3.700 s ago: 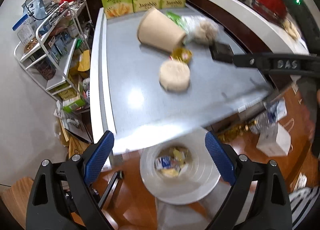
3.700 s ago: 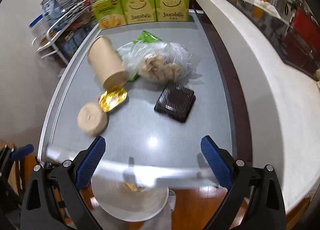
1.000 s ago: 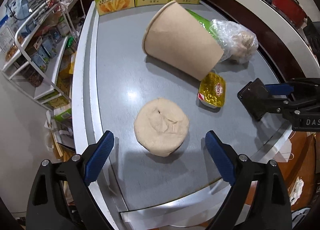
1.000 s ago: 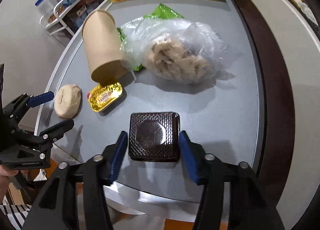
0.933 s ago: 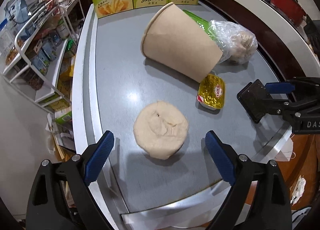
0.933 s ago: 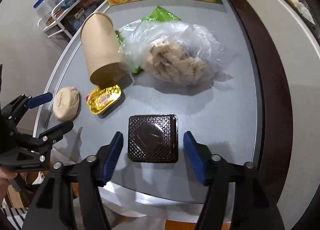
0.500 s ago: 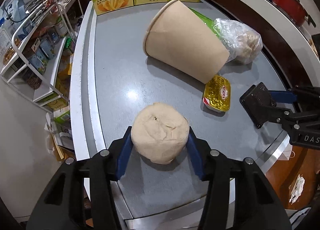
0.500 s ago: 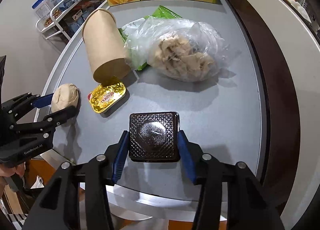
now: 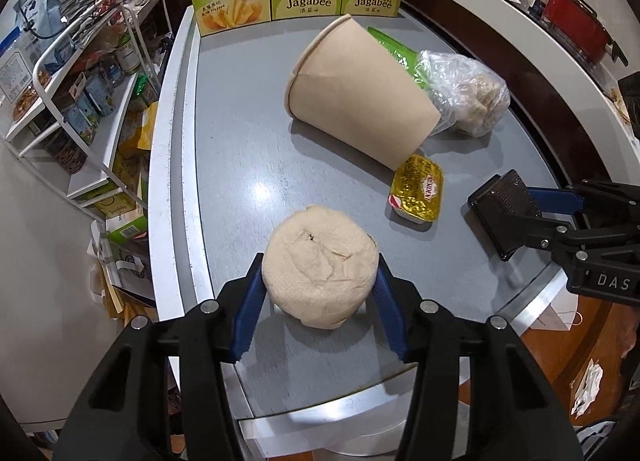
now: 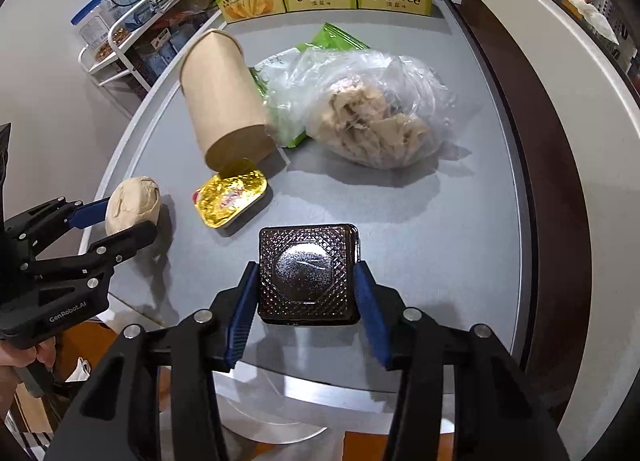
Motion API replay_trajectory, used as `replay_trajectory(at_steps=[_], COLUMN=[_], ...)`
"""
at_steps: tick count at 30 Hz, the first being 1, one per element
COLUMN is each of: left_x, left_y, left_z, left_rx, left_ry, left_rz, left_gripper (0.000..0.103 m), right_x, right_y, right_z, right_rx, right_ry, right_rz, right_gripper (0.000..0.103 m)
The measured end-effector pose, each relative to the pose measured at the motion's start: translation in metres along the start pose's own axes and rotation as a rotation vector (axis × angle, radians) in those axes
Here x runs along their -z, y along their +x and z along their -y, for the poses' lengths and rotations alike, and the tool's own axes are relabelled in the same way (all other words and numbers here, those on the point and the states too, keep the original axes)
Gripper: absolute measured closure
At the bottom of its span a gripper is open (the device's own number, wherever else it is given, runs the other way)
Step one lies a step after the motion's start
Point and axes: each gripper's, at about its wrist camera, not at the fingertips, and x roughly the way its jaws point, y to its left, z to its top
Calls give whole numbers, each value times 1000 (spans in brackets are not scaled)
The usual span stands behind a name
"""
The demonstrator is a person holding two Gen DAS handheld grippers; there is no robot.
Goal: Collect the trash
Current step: 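Carry the bun and dark package with both tools over the white bin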
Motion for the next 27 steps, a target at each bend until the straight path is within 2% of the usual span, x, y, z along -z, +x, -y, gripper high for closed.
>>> replay_trajectory(at_steps=[11, 19, 27], left_x=[6, 23, 57], left_y=[-33, -65, -85], left_z=[5, 11, 24], left_rx=[5, 8, 37], left_ry=[-8, 5, 47], left_rz=[56, 93, 70], left_gripper=[51, 51, 51], right_x=[6, 22, 53], right_y=[-35, -69, -84], right_z=[2, -1, -14], right_rx=[-59, -105, -153], right_ry=[27, 12, -36], right_rz=[64, 107, 68], right_gripper=[56, 56, 56])
